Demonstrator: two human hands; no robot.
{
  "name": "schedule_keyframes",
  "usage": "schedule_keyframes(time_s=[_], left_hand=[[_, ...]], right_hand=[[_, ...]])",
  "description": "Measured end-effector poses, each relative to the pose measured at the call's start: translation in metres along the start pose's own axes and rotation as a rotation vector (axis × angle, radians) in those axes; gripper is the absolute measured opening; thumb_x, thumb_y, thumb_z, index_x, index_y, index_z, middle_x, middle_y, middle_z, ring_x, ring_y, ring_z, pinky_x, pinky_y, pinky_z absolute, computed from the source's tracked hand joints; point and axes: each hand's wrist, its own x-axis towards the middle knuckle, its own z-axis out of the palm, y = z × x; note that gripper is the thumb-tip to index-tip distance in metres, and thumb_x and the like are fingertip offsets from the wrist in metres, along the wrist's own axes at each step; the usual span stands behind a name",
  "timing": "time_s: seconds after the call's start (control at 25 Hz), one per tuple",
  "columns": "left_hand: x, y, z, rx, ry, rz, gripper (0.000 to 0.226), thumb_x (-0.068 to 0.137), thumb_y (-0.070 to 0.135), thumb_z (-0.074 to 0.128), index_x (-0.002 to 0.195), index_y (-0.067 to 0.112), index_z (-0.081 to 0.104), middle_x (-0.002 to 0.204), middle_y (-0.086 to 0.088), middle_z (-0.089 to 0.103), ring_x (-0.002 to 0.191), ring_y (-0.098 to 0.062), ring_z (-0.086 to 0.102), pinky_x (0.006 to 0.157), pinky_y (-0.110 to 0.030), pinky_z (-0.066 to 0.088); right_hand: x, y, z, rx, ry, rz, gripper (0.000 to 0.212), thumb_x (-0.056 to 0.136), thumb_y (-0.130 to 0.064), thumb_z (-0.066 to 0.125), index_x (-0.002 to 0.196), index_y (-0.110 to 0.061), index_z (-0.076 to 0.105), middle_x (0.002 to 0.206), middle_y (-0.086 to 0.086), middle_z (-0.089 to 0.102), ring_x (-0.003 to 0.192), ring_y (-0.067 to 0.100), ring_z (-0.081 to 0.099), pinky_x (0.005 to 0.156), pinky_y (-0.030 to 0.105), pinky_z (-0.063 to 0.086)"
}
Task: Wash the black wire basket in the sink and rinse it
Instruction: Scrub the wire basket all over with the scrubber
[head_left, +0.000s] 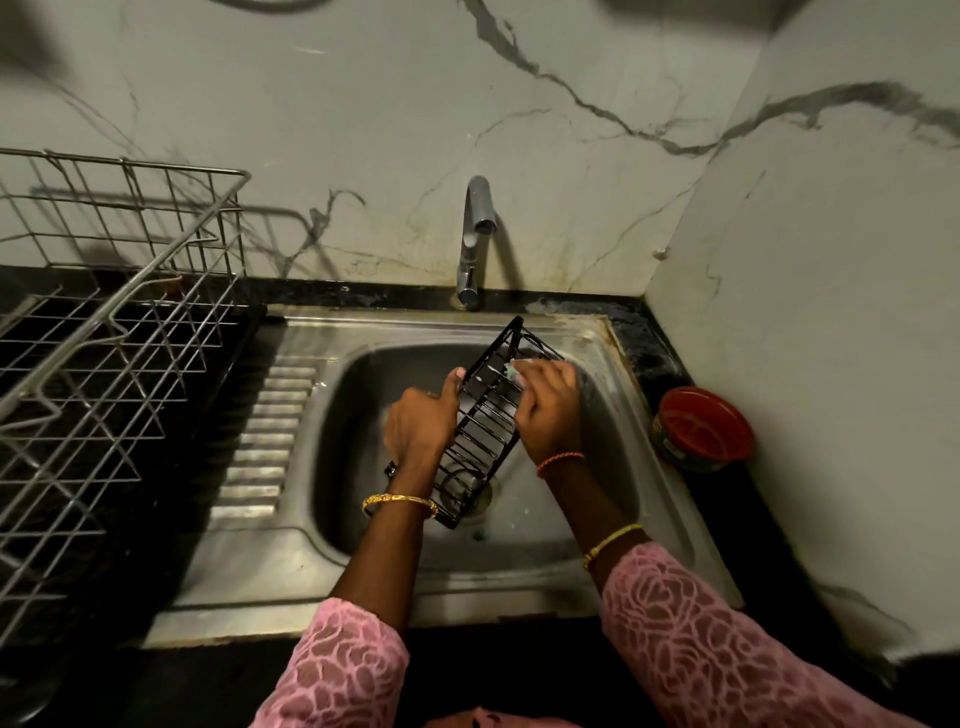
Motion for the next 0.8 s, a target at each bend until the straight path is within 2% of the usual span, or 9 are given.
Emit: schedule_keyframes(time_s=[0.04,0.12,0.2,0.24,0.36,0.4,0.56,0.68,0.8], left_hand=[[0.001,-0.002,-0.001,-0.017,0.002,-0.016,0.072,0.08,0.079,0.036,0.052,0.014,0.053,0.065,-0.011,0.068,0.066,-0.027,0.066,0.063,-0.03,0.049],[0.006,-0.006,-0.005,-0.051,0.001,-0.046,0.073,0.078,0.08,0.035,0.051,0.014,0.051,0.064,-0.009,0.067,0.067,-0.027,0.066,0.068,-0.033,0.052],[0.011,-0.006,-0.009,-0.075,-0.01,-0.057,0.071,0.08,0.079,0.035,0.052,0.015,0.051,0.064,-0.009,0.067,0.068,-0.025,0.067,0.069,-0.033,0.052],[0.012,-0.006,-0.01,-0.076,-0.014,-0.059,0.07,0.081,0.077,0.035,0.053,0.015,0.051,0.065,-0.009,0.068,0.068,-0.024,0.067,0.067,-0.032,0.051],[0.009,-0.006,-0.013,-0.04,0.007,-0.042,0.068,0.083,0.075,0.036,0.053,0.015,0.051,0.065,-0.009,0.066,0.067,-0.025,0.065,0.063,-0.029,0.047],[0.007,-0.006,-0.013,-0.028,0.008,-0.034,0.068,0.083,0.075,0.037,0.052,0.015,0.049,0.062,-0.007,0.063,0.066,-0.025,0.063,0.064,-0.029,0.047],[0.002,-0.001,-0.01,0.01,0.011,0.018,0.07,0.083,0.075,0.037,0.049,0.015,0.046,0.057,-0.004,0.056,0.064,-0.025,0.059,0.064,-0.03,0.048],[-0.001,0.005,-0.008,0.008,0.021,0.028,0.068,0.085,0.073,0.036,0.05,0.015,0.047,0.057,-0.003,0.055,0.062,-0.023,0.058,0.061,-0.028,0.046],[0.0,0.004,-0.011,-0.014,0.018,-0.002,0.066,0.086,0.071,0.036,0.051,0.016,0.047,0.056,-0.002,0.051,0.056,-0.018,0.051,0.054,-0.026,0.038]], right_hand=[[-0.003,0.004,0.0,0.002,0.005,0.005,0.035,0.086,-0.01,0.036,0.103,-0.002,0.066,0.099,0.014,0.066,0.096,0.031,0.056,0.095,0.017,0.027],[-0.022,0.016,-0.004,0.019,0.023,0.033,0.034,0.085,-0.006,0.037,0.101,-0.002,0.066,0.098,0.016,0.066,0.097,0.029,0.056,0.096,0.033,0.04],[-0.042,0.026,-0.009,0.054,0.058,0.065,0.023,0.086,0.002,0.048,0.099,-0.002,0.067,0.097,0.015,0.068,0.097,0.017,0.055,0.087,0.048,0.049],[-0.045,0.027,-0.012,0.084,0.087,0.089,0.02,0.084,0.005,0.054,0.098,-0.001,0.067,0.097,0.015,0.069,0.096,0.013,0.053,0.086,0.048,0.051],[-0.026,0.01,-0.018,0.104,0.17,0.076,0.019,0.082,0.005,0.058,0.098,0.001,0.067,0.098,0.016,0.069,0.096,0.011,0.052,0.087,0.032,0.046],[-0.014,0.002,-0.019,0.096,0.165,0.05,0.018,0.082,0.004,0.058,0.098,0.002,0.067,0.097,0.016,0.069,0.096,0.013,0.052,0.085,0.031,0.044],[0.029,-0.016,-0.01,0.071,0.033,0.067,0.016,0.085,-0.001,0.058,0.098,-0.001,0.069,0.098,0.017,0.067,0.098,0.029,0.055,0.083,0.034,0.046],[0.048,-0.024,0.0,0.063,-0.04,0.101,0.018,0.088,-0.004,0.055,0.1,-0.001,0.068,0.102,0.018,0.063,0.1,0.029,0.055,0.087,0.035,0.045],[0.045,-0.023,0.0,0.047,-0.049,0.096,0.019,0.089,-0.002,0.053,0.101,-0.002,0.067,0.104,0.017,0.063,0.1,0.027,0.056,0.089,0.035,0.047]])
